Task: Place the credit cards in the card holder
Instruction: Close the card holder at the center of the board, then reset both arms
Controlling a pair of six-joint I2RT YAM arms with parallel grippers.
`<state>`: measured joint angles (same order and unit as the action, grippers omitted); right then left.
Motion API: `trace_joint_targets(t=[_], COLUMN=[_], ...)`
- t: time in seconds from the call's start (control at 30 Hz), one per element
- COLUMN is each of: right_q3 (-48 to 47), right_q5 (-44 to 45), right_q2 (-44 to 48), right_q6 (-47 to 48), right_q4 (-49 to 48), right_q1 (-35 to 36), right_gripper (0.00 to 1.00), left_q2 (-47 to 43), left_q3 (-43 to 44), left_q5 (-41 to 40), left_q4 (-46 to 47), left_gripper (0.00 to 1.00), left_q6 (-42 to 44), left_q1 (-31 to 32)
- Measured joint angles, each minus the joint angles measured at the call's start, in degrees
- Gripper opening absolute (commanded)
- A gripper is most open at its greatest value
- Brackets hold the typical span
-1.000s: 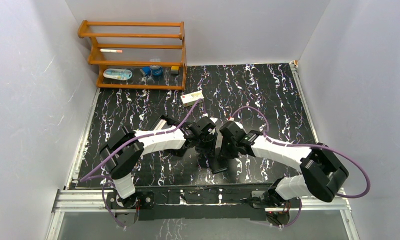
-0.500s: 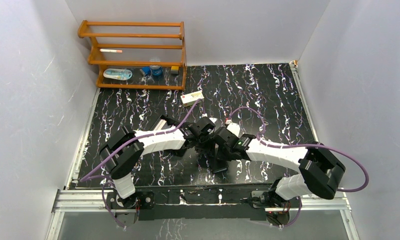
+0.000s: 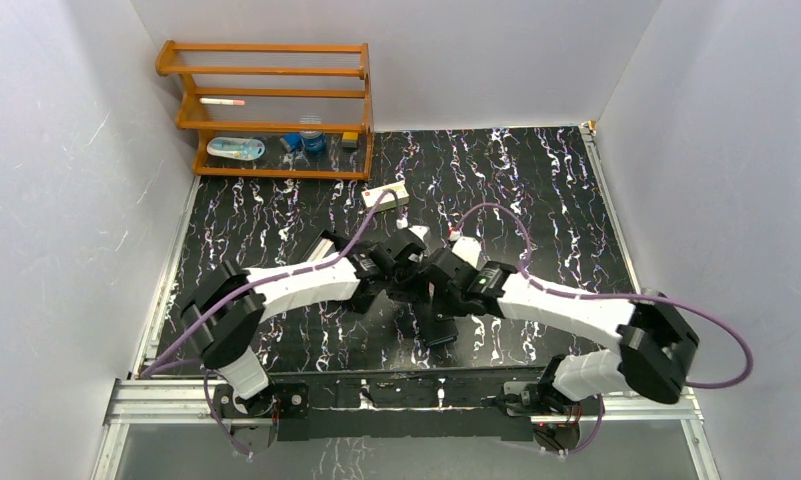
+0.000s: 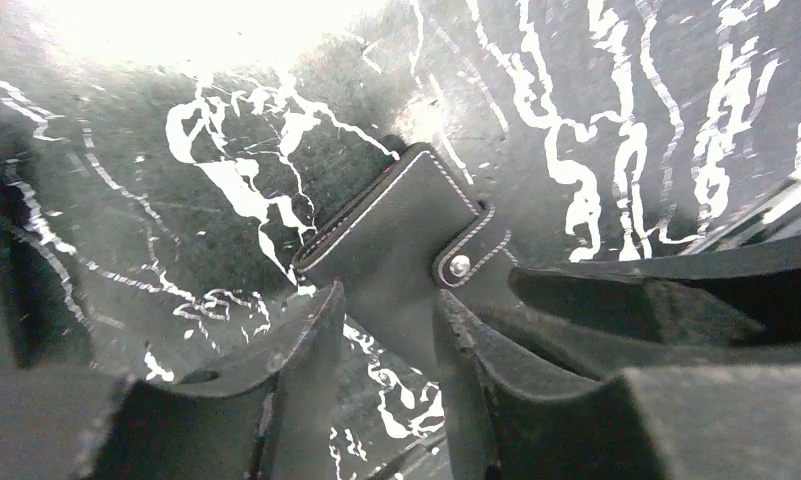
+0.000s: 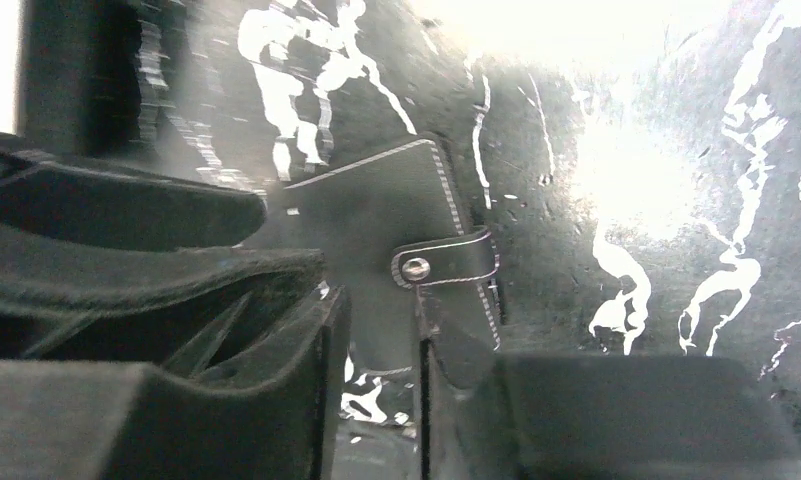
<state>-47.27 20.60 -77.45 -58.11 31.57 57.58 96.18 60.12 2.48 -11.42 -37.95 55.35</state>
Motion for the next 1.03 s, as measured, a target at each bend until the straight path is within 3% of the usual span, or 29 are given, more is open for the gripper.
trace_joint_targets(t=[0.07,0.13,0.2,0.23,0.27,0.3,0.33,0.73,1.03], right_q3=[-1.92,-3.69,-4.66,-4.9,-5.11,-5.44,-5.99,-14.84,-14.93], right_q5=[0.79,2.05,3.21,3.89,4.68,5.29,5.86,12.48,13.97], right_q2=[3.23,8.55,14.14,17.33,20.39,23.15,25.4,38.73,39.36], right_q6=[0.44,0.87,0.98,1.42,1.7,2.14,2.64,4.59,4.28], right_q4=[1.53,2.43,2.99,3.13,3.48,3.98,4.52,12.98,16.55], right_q1=[0.2,0.2,0.17,0.15,0.09,0.07,0.09,0.09,0.09], right_gripper=[0.52,0.71,0.96,0.98,0.98,0.98,0.98,0.98,0.98], left_q2=[-3.26,-7.21,-10.88,-12.5,-14.53,-16.46,-18.49,-37.31,-40.85], left_q3=[0.28,1.51,3.08,3.93,5.03,6.14,7.3,12.79,11.41], left_q5=[-2.03,-4.28,-6.16,-6.91,-7.63,-8.17,-8.46,-12.15,-12.74], left_q4=[-1.16,-2.84,-4.33,-5.03,-5.75,-6.54,-7.21,-14.23,-15.43], left_gripper=[0.43,0.47,0.52,0.54,0.59,0.92,0.98,0.99,0.98], left_q6=[0.17,0.76,1.42,1.75,2.16,2.64,3.21,7.48,8.09], left_q1=[0.0,0.0,-0.07,-0.13,-0.13,-0.11,-0.09,0.11,0.11])
